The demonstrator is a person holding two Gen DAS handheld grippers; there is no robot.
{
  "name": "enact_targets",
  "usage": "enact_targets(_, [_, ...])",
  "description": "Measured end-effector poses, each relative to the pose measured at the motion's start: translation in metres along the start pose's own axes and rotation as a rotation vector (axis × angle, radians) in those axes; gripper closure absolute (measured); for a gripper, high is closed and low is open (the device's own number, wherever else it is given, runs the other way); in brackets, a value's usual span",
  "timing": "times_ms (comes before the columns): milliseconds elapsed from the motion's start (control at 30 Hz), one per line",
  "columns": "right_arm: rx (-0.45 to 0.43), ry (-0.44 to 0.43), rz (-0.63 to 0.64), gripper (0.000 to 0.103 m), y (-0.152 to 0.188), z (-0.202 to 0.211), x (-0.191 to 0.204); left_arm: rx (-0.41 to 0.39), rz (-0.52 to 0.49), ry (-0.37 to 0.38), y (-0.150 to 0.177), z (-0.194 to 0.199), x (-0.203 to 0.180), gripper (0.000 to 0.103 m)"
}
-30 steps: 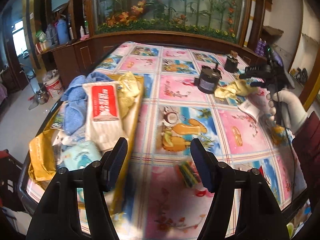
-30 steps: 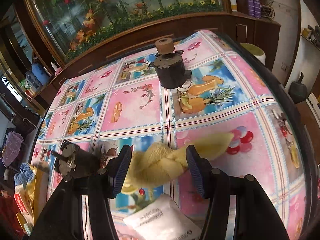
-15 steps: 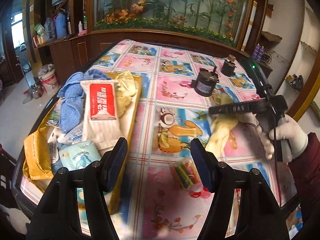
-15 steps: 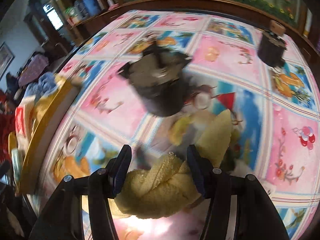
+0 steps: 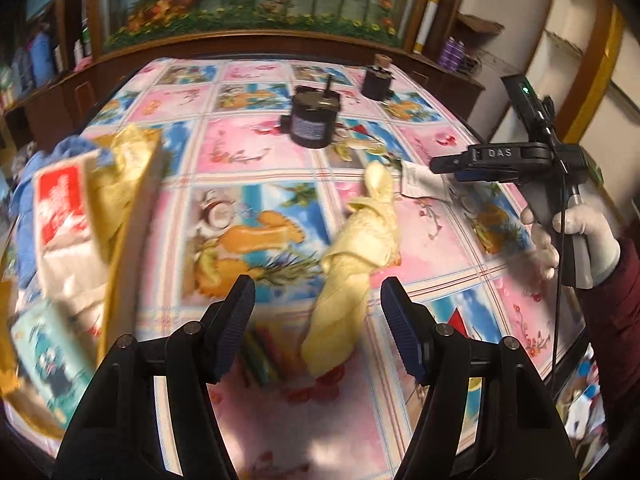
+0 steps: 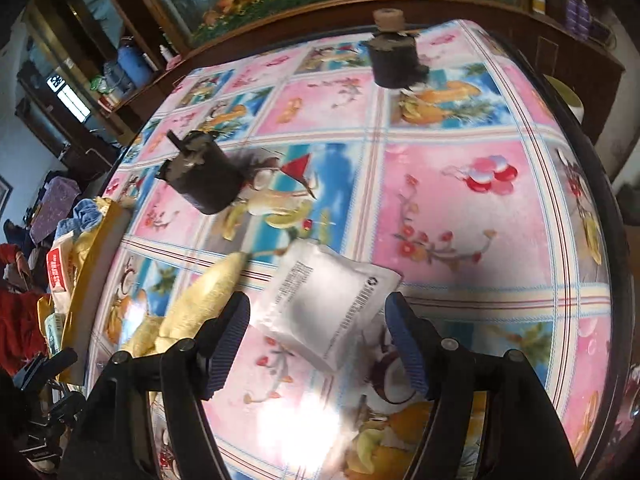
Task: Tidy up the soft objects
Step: 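Grasp the yellow fluffy towel with the left gripper while the right grasps the white paper bag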
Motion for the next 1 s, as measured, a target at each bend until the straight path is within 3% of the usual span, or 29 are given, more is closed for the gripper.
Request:
enact_targets(100, [0.001,-0.022,-0.054,0.033,0.0,-0.008,-0.002,-0.001,-0.066,-0.025,-0.014,-0.014,-0.011,0.037])
enact_targets(267, [-0.026,0.043,-0.021,0.033,-0.009,-0.017,0.012,0.017,-0.182,-0.077,-0.033,-0.05,-0.027,0.037])
enact_targets(333, [-0.024,0.077,0.005,0.031,-0.011,-0.022,0.021,0.027,-0.198,-0.085,-0.037,-0.063,-0.03,0.031])
enact_targets(467, [0.001,0.163,0.091,0.027,-0.011,-0.034,0.037,0.054,-0.249,-0.145,-0.039,-0.082,-0.035,0.031])
enact_targets(600, [0.024,0.278,0.193,0.022,-0.005,-0.044,0.048,0.089,-0.223,-0.121,-0.037,-0.095,-0.032,0.03])
enact_targets(800, [-0.02,0.265,0.216,0.022,0.008,-0.039,0.047,0.085,-0.165,-0.061,-0.043,-0.101,-0.028,0.03])
enact_targets(867, [-0.043,0.272,0.214,0.025,0.012,-0.035,0.046,0.07,-0.153,-0.056,-0.045,-0.099,-0.028,0.049])
enact_targets(900, [-0.055,0.272,0.208,0.038,0.012,-0.032,0.045,0.067,-0.146,-0.036,-0.046,-0.097,-0.028,0.06])
enact_targets(1000, [-0.063,0.232,0.169,0.052,0.014,-0.026,0.041,0.078,-0.08,0.026,-0.046,-0.093,-0.024,0.06])
Point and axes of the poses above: each gripper's, at about its wrist camera, not at the fingertips, and z roughly against the way its jaws point, x to its left, y to its underside, the point moved 6 cm from there along -z, roughly the way its jaws point, and after that the axes turned 5 degrees about x, right-handed, at the moved point
